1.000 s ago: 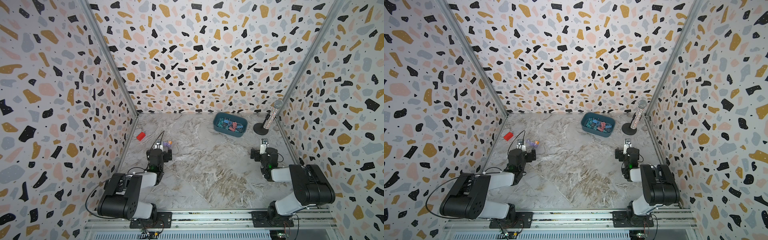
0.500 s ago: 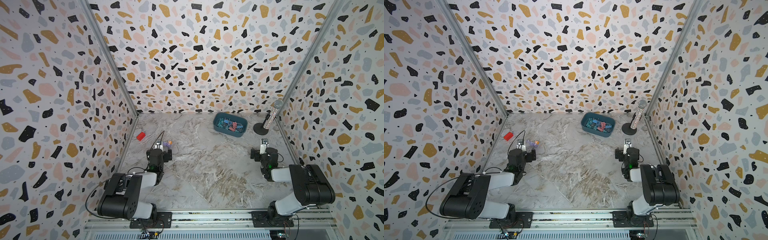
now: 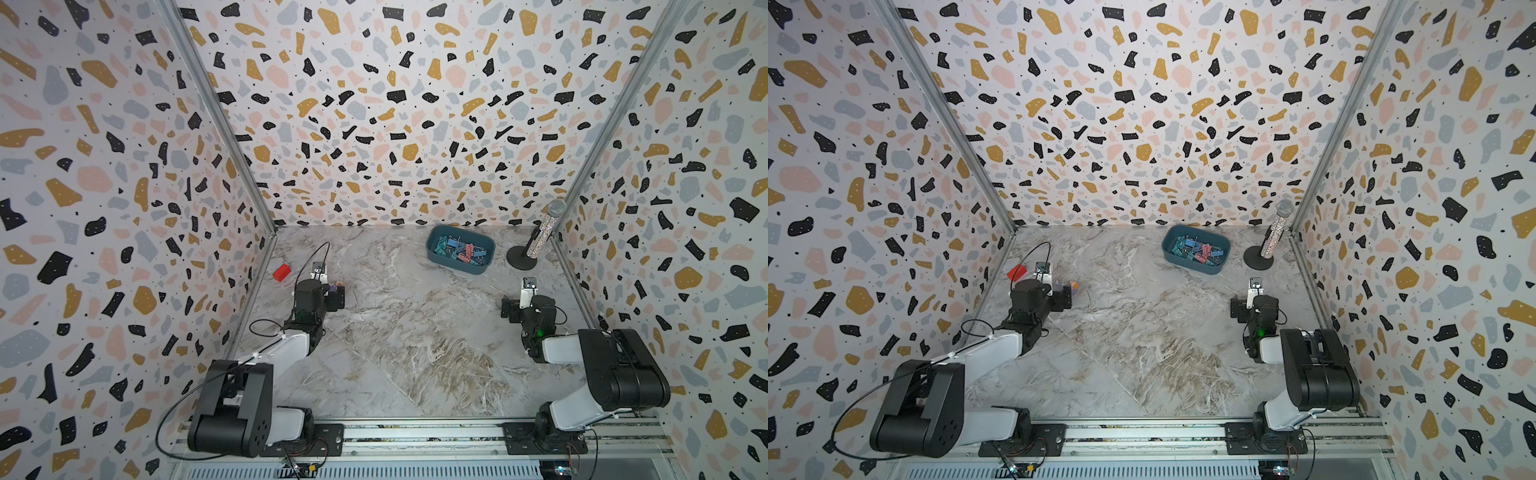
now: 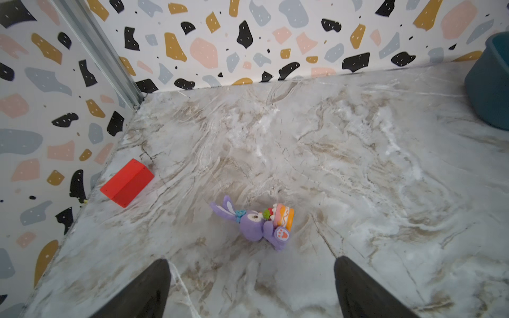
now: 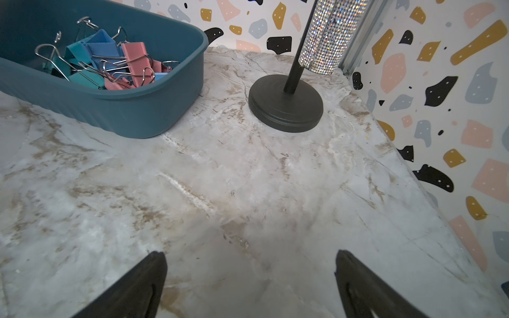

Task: Take out the binder clips from the storage box
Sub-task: Move the storage box to the center of the board.

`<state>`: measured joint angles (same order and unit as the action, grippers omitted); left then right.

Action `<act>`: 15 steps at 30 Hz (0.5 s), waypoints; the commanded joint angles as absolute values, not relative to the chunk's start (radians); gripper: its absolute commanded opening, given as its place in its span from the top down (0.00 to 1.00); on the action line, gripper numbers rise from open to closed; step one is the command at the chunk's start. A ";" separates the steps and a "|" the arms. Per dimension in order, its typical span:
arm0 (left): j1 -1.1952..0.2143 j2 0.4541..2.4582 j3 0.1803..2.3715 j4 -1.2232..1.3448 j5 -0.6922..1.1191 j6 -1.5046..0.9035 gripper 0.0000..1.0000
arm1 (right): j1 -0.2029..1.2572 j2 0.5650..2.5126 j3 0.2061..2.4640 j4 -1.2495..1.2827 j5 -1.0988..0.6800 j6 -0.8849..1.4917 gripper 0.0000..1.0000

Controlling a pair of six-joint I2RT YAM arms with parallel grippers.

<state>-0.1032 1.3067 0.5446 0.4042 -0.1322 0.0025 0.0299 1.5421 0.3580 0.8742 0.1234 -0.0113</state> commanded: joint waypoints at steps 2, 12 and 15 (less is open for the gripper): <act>-0.135 1.210 0.610 0.201 -0.117 -0.103 0.00 | 0.028 1.510 0.350 0.885 0.129 -0.005 0.00; -0.356 1.383 0.825 0.100 0.009 -0.201 0.00 | 0.028 1.514 0.362 0.866 0.067 -0.026 0.00; -0.358 1.419 0.895 0.082 0.081 -0.260 0.00 | 0.027 1.513 0.362 0.864 0.067 -0.026 0.00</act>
